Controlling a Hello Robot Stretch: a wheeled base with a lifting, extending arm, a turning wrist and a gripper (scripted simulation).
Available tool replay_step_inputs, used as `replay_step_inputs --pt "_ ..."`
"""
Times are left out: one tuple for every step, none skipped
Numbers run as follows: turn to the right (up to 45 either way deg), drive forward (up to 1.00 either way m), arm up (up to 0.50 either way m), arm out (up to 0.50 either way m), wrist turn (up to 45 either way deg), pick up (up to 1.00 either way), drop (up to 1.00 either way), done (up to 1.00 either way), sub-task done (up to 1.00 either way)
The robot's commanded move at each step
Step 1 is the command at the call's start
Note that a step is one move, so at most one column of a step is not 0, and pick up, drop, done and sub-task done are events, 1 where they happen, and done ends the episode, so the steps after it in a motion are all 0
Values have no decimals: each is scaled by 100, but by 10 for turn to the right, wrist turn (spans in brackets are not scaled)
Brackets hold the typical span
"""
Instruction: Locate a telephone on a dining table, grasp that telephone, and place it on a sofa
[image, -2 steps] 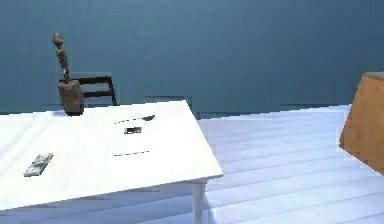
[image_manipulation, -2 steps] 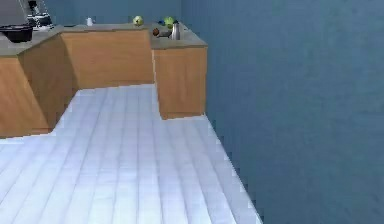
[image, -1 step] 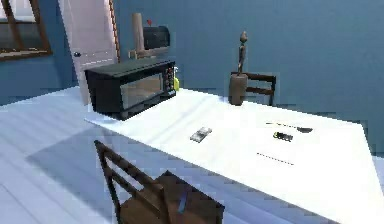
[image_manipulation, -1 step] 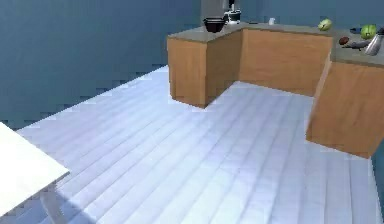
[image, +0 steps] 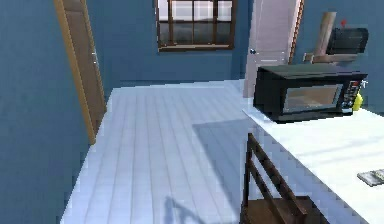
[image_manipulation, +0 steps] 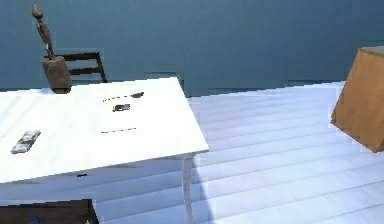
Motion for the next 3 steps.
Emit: replay_step_inputs --pt "-150 0 0 0 0 0 0 0 0" --pt "-30 0 0 0 0 0 0 0 0" --pt "450 0 0 0 0 0 0 0 0"
